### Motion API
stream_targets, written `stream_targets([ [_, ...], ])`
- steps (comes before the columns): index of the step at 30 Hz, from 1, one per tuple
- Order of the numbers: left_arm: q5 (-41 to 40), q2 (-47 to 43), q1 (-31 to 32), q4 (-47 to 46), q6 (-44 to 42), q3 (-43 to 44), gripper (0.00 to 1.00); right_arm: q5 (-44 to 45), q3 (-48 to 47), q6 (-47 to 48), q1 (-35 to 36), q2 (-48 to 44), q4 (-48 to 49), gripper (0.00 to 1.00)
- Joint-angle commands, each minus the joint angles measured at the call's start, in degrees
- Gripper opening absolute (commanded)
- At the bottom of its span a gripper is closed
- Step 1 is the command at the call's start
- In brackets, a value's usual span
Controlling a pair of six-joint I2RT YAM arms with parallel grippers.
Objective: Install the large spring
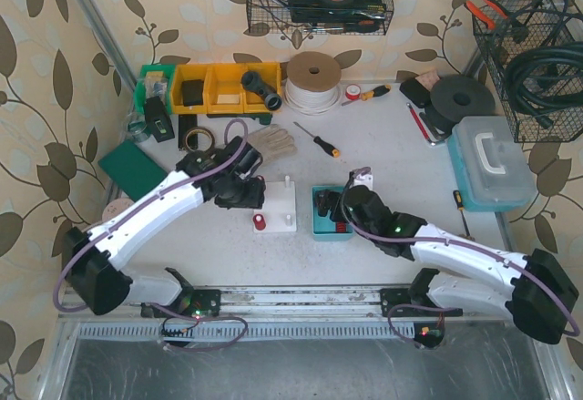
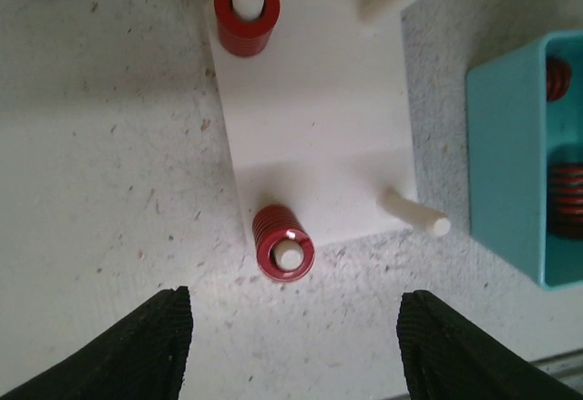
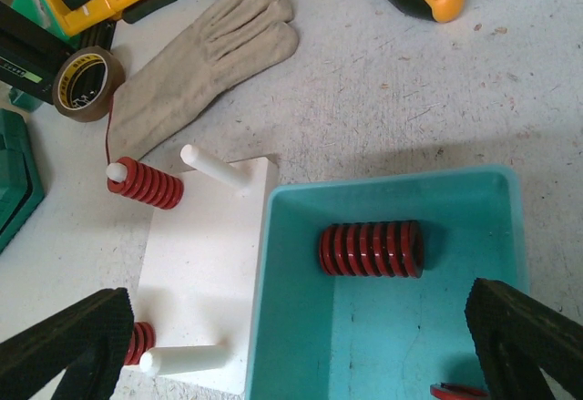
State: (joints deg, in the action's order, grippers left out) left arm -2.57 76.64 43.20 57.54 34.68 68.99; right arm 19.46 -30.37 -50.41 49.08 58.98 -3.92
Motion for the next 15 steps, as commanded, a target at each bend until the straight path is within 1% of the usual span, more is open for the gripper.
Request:
stream_targets([
  [1,-1.8,-5.5,0.7,-14.7,3.2,-6.9,0.65,-0.6,-3.4,-1.1,0.3,1.6,-3.1,0.98],
  [3,-2.6,-7.9,1.4,-20.4,4.1,-10.7,0.67,-0.6,-4.3,-1.4,0.2,2.3,-4.4,0.98],
  [6,-4.2,-9.6,3.2,-29.2,5.2,-15.9,0.74,-0.2,-5.9,-2.0,0.2,3.7,-7.1,0.98],
  [11,-7.6,-8.3,6.6,-42.8,7.1,-21.8,0.76,-2.1,-8.4,-1.7,-0.7,6.5,-9.6,0.98],
  [15,-7.3,-6.7,7.6,-44.8,6.2,-22.3,0.76,-5.7,-12.1,-0.5,-2.9,9.1,-15.3,0.97],
])
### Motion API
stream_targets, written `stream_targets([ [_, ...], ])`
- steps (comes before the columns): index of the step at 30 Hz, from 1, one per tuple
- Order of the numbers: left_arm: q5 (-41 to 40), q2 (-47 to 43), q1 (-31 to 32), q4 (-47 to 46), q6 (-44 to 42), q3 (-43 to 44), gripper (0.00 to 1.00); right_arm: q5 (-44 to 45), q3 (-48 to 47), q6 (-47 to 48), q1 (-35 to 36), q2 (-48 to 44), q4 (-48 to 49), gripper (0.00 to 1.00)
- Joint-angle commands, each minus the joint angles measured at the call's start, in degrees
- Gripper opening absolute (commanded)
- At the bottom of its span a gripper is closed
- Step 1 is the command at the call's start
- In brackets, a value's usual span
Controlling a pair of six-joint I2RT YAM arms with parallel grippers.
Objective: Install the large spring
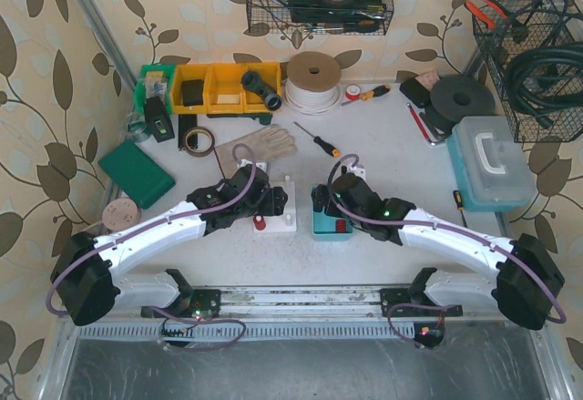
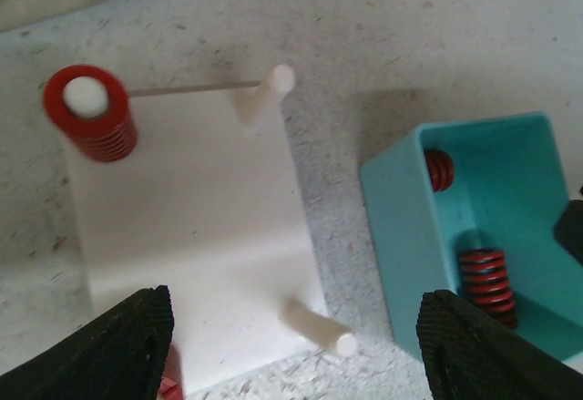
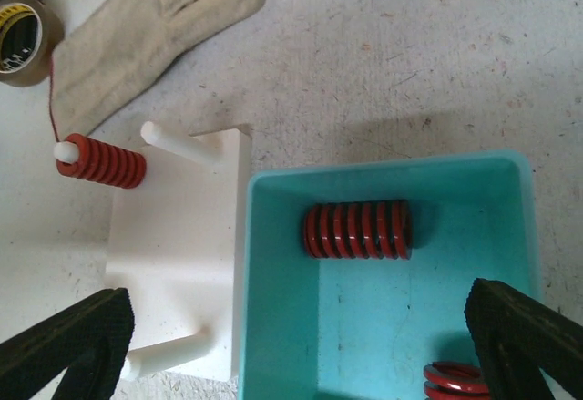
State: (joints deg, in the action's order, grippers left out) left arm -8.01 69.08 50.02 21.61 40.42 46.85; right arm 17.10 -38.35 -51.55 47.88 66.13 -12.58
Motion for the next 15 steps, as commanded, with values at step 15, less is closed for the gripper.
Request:
stream_targets([
  [15,-0.3,-0.1,0.8,-18.0,-3.7,-4.3,0.75,-13.0,-14.8,9.1,-7.6,8.3,-20.3,0.72],
])
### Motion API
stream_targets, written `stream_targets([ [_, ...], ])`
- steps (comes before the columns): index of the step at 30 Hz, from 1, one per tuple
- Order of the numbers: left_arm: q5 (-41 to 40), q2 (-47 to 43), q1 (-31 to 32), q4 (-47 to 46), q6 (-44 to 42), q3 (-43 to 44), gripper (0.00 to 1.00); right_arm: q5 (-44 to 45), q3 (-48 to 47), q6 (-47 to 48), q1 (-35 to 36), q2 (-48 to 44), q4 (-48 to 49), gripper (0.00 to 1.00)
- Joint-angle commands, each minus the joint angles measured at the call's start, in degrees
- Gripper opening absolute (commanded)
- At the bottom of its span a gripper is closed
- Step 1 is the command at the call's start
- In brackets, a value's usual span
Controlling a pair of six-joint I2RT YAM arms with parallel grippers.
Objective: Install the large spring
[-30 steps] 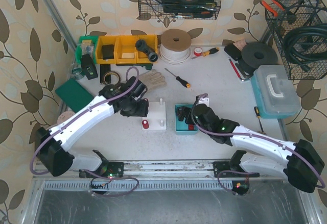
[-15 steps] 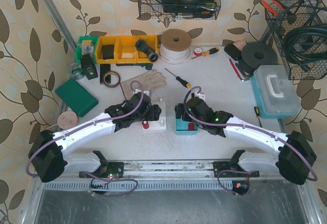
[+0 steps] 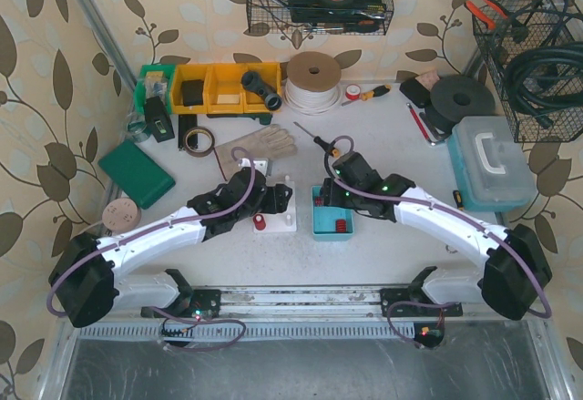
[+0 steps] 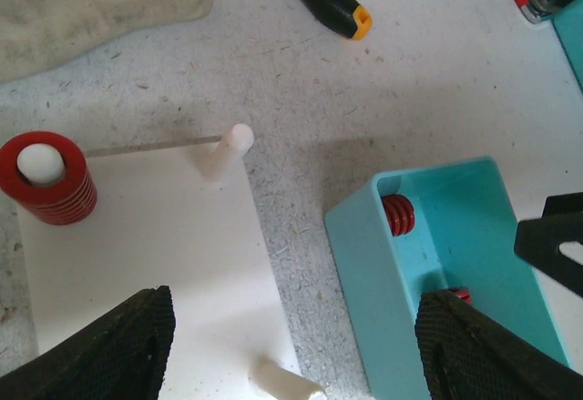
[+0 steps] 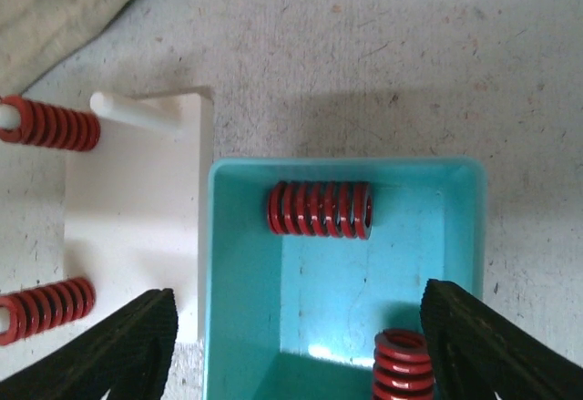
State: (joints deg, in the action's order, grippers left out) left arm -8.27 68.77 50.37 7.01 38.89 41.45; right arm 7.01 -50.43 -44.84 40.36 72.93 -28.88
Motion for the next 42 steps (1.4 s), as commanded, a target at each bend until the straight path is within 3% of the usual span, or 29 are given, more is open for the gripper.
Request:
stream_targets([
  [1,-0.7,-0.3,0.4,-3.7,-2.1,0.7,0.75,-3.7,-3.1,2.5,-0.1,2.3,-4.2,0.71],
  [12,-4.2,-8.4,0.3,-16.1,-2.9,-9.4,0.76,-9.1,-1.9,6.4,-0.2,5.1,-6.8,0.68],
  [20,-0.3,-3.9,0.3,-13.7,-4.6,-5.3,0.74,-9.8,-2.5,7.8,2.0,6.1,-11.5,0.68],
  [30,-6.8,-14.7,0.3,-17.9,-2.2,-13.5,0.76,-7.1,-4.4,11.6,2.4,6.4,-20.3,0.68],
  [37,-5.7,-8.9,0.3,-11.5,-3.2,-7.5,0.76,-3.8,-10.9,12.8,2.4,10.5,-24.5,0.57],
  [42,-4.8,-6.6,0.3,-10.8,-3.6,-5.9,0.75,0.4,-13.9,10.5,2.2,7.7,-26.7,0.59],
])
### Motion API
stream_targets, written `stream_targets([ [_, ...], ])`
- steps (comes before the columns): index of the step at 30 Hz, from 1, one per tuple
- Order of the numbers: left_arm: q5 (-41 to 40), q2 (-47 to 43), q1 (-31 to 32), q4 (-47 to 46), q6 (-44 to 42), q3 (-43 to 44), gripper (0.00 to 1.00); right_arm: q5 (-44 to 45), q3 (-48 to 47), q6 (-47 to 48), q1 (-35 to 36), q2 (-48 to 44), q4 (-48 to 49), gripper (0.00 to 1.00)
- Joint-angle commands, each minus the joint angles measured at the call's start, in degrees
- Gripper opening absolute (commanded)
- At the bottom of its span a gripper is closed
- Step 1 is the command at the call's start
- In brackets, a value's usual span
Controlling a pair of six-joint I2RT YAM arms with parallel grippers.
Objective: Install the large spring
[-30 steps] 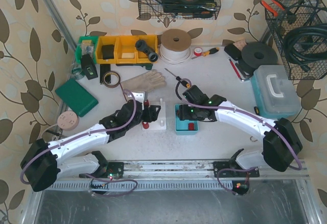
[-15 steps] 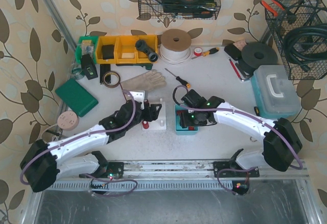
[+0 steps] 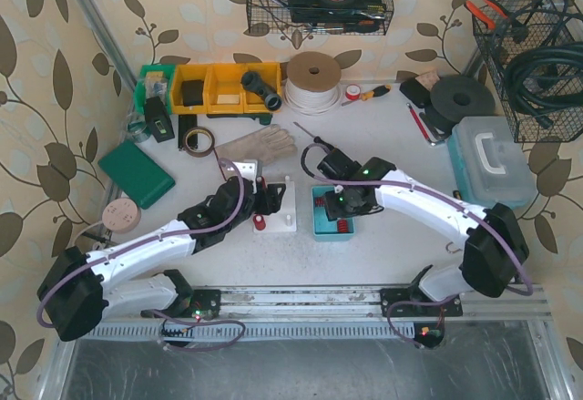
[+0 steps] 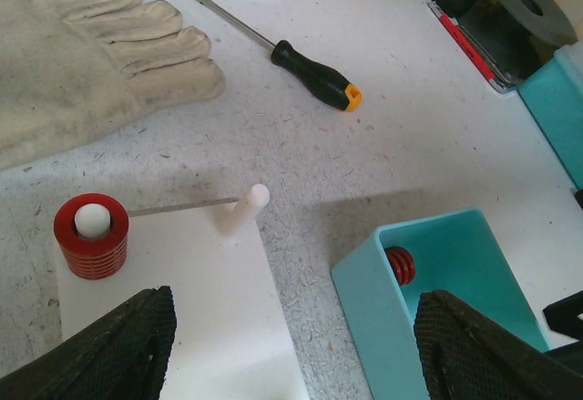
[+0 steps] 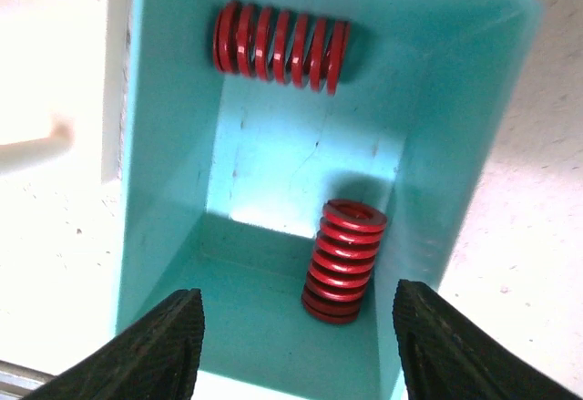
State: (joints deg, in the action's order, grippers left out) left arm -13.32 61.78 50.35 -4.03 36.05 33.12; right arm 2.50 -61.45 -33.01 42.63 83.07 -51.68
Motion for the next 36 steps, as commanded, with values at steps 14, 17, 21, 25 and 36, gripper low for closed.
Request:
stream_targets([
  [14,10.2,-4.7,-7.4,2.5,1.9,0.7,0.76,-2.5,4.6,-4.5,-12.6,-3.4,4.9,0.61],
  [17,14.4,-3.9,-9.2,4.1,1.9,1.7,0.76,-1.8,3.5,-3.1,-12.5,-1.9,4.1,0.61],
  [21,18.1,-2.7,-10.1,4.9,0.8,2.8,0.76,-1.9,3.5,-2.3,-12.5,-0.7,4.2,0.6],
  [25,20.2,-0.6,-11.1,2.7,1.5,2.3,0.76,-1.2,1.9,-1.1,-12.5,2.7,3.3,0.58],
  [36,20.8,1.4,-11.7,0.4,2.3,1.5,0.76,3.5,-3.6,7.5,-12.5,10.1,-0.4,0.06],
])
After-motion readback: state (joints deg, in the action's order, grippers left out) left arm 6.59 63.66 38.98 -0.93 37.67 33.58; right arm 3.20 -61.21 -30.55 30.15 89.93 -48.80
